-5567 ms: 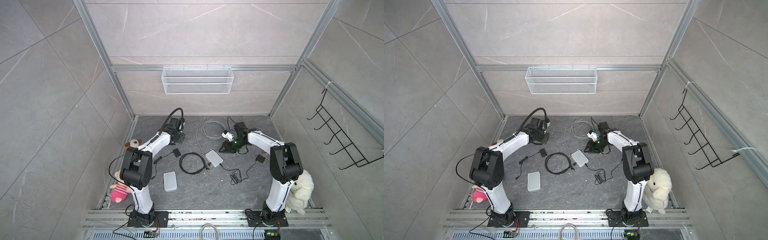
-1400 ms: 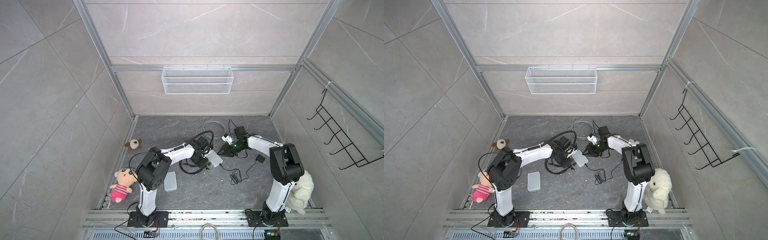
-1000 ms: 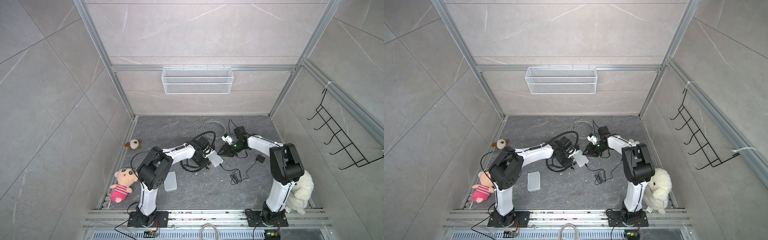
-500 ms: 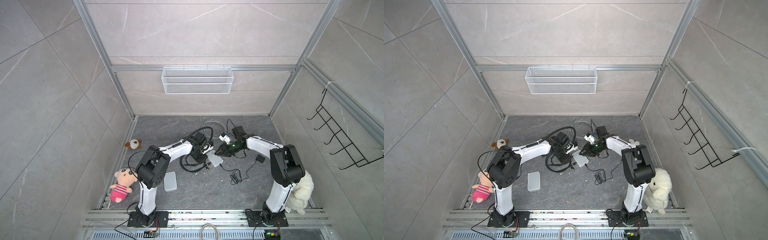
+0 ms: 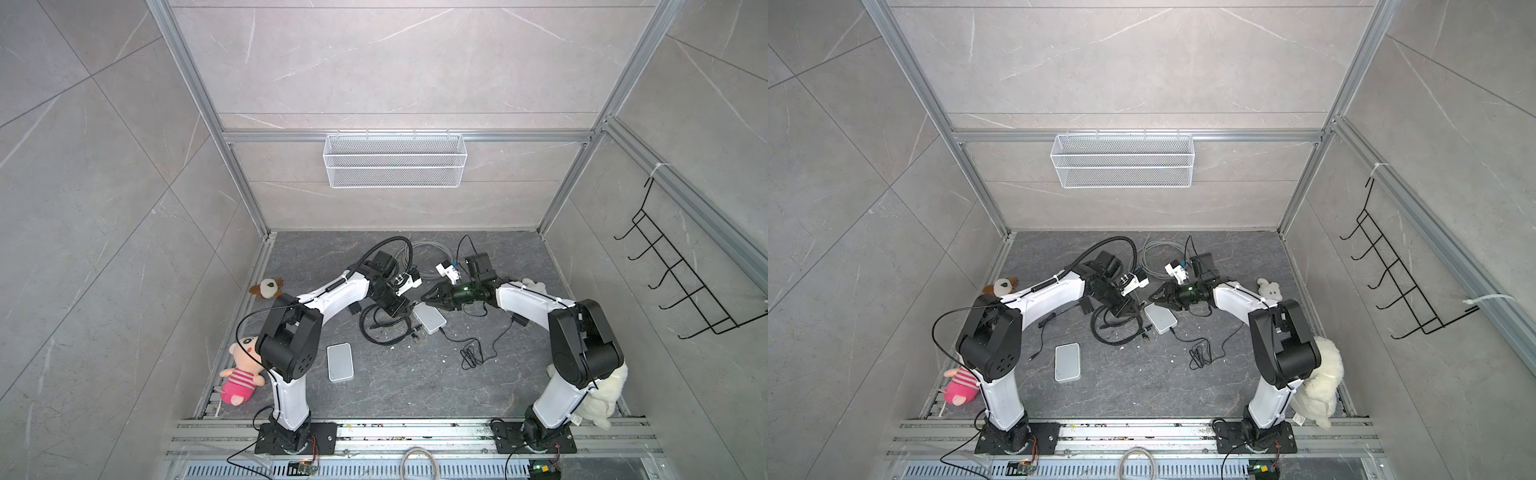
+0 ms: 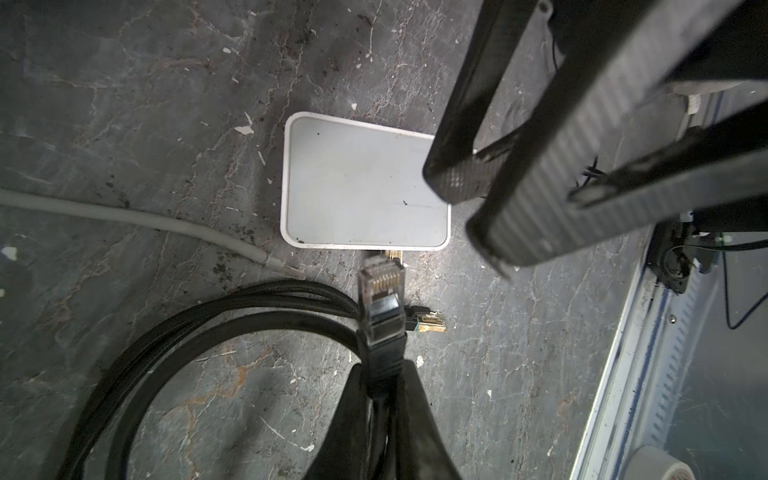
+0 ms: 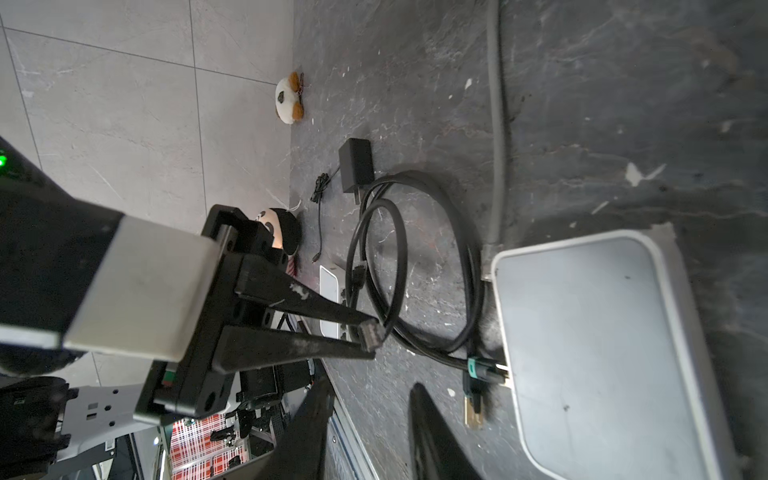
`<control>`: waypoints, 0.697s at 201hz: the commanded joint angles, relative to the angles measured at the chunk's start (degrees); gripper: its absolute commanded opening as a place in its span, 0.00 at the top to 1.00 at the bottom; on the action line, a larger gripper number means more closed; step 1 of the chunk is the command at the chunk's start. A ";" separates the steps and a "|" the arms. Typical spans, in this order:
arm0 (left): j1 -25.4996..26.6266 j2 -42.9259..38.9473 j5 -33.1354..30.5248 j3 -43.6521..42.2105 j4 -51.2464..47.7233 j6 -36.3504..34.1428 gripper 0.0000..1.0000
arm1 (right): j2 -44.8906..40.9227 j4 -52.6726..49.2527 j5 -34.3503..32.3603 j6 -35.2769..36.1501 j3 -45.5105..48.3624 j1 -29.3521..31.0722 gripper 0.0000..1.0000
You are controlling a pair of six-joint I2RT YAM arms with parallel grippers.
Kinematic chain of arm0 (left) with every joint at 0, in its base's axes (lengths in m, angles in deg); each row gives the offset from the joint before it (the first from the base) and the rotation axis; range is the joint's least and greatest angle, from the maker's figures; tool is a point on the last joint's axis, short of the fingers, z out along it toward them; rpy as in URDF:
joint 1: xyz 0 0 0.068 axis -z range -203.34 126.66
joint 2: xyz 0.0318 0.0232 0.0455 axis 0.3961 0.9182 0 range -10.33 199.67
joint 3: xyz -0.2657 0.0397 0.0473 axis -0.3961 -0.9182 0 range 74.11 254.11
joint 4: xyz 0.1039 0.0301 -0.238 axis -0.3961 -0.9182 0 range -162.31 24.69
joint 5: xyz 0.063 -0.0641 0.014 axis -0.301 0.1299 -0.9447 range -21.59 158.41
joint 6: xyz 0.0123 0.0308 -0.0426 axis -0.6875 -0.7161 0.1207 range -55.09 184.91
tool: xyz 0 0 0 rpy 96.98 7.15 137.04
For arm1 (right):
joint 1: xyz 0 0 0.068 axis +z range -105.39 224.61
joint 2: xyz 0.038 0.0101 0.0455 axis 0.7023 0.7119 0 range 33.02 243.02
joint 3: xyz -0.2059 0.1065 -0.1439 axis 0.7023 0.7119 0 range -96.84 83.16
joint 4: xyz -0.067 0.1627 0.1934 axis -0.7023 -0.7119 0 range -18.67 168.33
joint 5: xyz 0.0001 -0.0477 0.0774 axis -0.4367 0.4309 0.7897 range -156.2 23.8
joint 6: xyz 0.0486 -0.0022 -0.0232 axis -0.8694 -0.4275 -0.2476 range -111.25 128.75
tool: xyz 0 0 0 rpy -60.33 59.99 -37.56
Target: Insert the plug into the switch port
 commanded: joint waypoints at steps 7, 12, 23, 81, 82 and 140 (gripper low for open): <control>-0.29 -2.76 4.09 1.73 -1.39 -2.02 0.97 | 0.51 4.89 -1.01 -3.92 0.13 2.62 0.65; -0.37 -2.91 4.17 1.69 -1.35 -2.06 0.98 | 0.80 5.21 -1.42 -4.24 0.08 2.89 0.65; -0.55 -3.18 4.09 1.38 -1.37 -2.10 0.98 | 1.51 5.28 -2.07 -4.56 -0.48 3.37 0.65; -1.25 -4.07 4.34 1.21 -1.30 -2.35 0.98 | 2.41 0.20 -4.82 -1.27 -2.07 4.12 0.67; -1.25 -4.08 4.44 1.19 -1.28 -2.35 0.98 | 2.40 0.08 -4.79 -1.21 -2.03 4.12 0.67; -1.34 -3.56 6.36 2.03 -2.97 -4.15 0.98 | 3.71 4.36 -5.28 -3.42 -2.77 6.23 0.67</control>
